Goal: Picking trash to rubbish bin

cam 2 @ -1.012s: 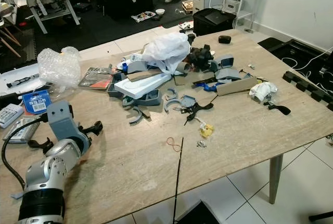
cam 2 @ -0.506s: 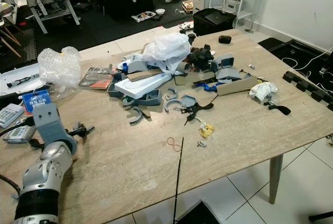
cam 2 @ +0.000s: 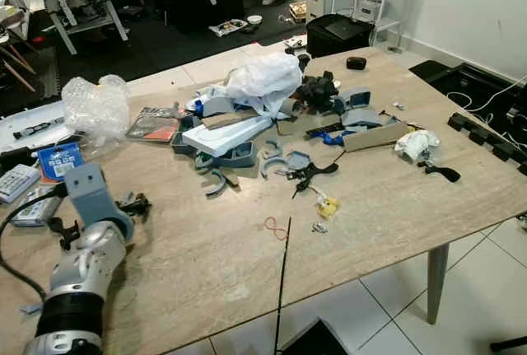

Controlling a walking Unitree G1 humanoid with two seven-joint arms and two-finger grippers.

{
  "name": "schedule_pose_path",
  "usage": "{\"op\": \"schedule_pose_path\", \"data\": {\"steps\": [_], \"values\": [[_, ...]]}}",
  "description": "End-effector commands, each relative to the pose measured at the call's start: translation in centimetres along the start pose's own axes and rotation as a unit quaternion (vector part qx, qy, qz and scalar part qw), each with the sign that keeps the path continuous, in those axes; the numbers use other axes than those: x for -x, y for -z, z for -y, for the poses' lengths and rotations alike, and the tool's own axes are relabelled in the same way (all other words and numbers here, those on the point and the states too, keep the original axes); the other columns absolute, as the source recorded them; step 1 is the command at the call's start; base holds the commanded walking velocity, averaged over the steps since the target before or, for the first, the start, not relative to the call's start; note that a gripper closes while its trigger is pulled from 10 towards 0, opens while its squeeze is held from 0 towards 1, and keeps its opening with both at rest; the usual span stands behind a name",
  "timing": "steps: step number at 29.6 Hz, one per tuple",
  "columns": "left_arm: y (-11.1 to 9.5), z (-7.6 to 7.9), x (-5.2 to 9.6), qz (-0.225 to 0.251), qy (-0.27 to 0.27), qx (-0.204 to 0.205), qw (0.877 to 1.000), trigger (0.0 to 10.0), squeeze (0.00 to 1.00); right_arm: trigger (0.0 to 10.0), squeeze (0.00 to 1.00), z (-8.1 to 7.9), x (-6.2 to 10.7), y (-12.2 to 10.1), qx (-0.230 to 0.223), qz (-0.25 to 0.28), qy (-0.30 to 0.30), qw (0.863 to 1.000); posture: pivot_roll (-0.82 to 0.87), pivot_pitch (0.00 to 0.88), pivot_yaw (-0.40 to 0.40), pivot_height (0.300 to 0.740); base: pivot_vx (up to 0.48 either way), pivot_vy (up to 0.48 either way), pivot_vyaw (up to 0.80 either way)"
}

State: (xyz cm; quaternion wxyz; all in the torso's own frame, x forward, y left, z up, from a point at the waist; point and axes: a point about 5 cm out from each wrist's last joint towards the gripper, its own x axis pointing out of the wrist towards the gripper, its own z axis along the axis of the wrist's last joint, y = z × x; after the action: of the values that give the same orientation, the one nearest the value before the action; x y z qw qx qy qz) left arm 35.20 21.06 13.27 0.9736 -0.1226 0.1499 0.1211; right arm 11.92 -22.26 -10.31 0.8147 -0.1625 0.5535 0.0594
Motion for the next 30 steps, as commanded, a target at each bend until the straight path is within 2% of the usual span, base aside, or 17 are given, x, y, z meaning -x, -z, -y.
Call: {"op": "schedule_pose_path", "data": {"steps": [1, 2, 5, 17, 23, 25, 27, 29, 30], "values": [[2.1, -0.1, -0.1, -0.046, 0.002, -0.023, 0.999, 4.1, 0.0, 10.0, 0.0, -1.5, 0.0, 0.7, -0.009, -0.009, -0.022, 1.0, -0.11, 0.22, 0.144, 0.74, 0.0, 0.0, 0.0], [2.3, -0.1, -0.1, -0.05, 0.001, -0.033, 0.998, 0.0, 0.0, 10.0, 0.0, -1.4, 0.0, 0.7, -0.009, -0.009, -0.021, 1.0, -0.11, 0.217, 0.142, 0.74, 0.0, 0.0, 0.0], [2.8, -0.3, -0.1, -0.059, -0.003, -0.044, 0.997, 0.0, 0.0, 10.0, 0.0, -1.3, 0.0, 0.7, -0.01, -0.009, -0.019, 1.0, -0.11, 0.216, 0.142, 0.74, 0.0, 0.0, 0.0], [2.8, -0.8, -0.3, -0.057, -0.003, -0.046, 0.997, 0.0, 0.0, 10.0, 0.0, -0.7, 0.0, 0.3, -0.006, -0.005, -0.013, 1.0, -0.12, 0.199, 0.138, 0.74, 0.0, 0.0, 0.0], [2.7, -0.4, -0.4, -0.051, 0.014, -0.025, 0.998, 0.0, 0.0, 10.0, 0.0, -0.5, 0.0, 0.0, -0.005, -0.003, -0.012, 1.0, -0.11, 0.196, 0.135, 0.74, 0.0, 0.0, 0.0], [1.6, 1.3, -0.3, -0.027, 0.098, 0.065, 0.993, 0.0, 0.0, 10.0, 0.0, -0.5, -0.1, -0.2, -0.003, -0.001, -0.011, 1.0, -0.11, 0.192, 0.13, 0.74, 0.0, 0.0, 0.0], [-0.3, 2.9, 0.3, 0.019, 0.184, 0.132, 0.974, 0.0, 0.0, 10.0, 0.0, -0.5, -0.1, -0.3, -0.002, 0.0, -0.011, 1.0, -0.11, 0.188, 0.127, 0.74, 0.0, 0.0, 0.0], [-2.6, 4.3, 1.6, 0.07, 0.28, 0.171, 0.942, 0.0, 0.0, 10.0, 0.0, -0.4, -0.1, -0.5, -0.001, 0.001, -0.011, 1.0, -0.1, 0.183, 0.122, 0.74, 0.0, 0.0, 0.0], [-2.6, 4.3, 1.6, 0.07, 0.28, 0.171, 0.942, 0.0, 0.0, 10.0, 0.0, -0.4, -0.1, -0.5, -0.001, 0.001, -0.011, 1.0, -0.1, 0.183, 0.122, 0.74, 0.0, 0.0, 0.0]]}}
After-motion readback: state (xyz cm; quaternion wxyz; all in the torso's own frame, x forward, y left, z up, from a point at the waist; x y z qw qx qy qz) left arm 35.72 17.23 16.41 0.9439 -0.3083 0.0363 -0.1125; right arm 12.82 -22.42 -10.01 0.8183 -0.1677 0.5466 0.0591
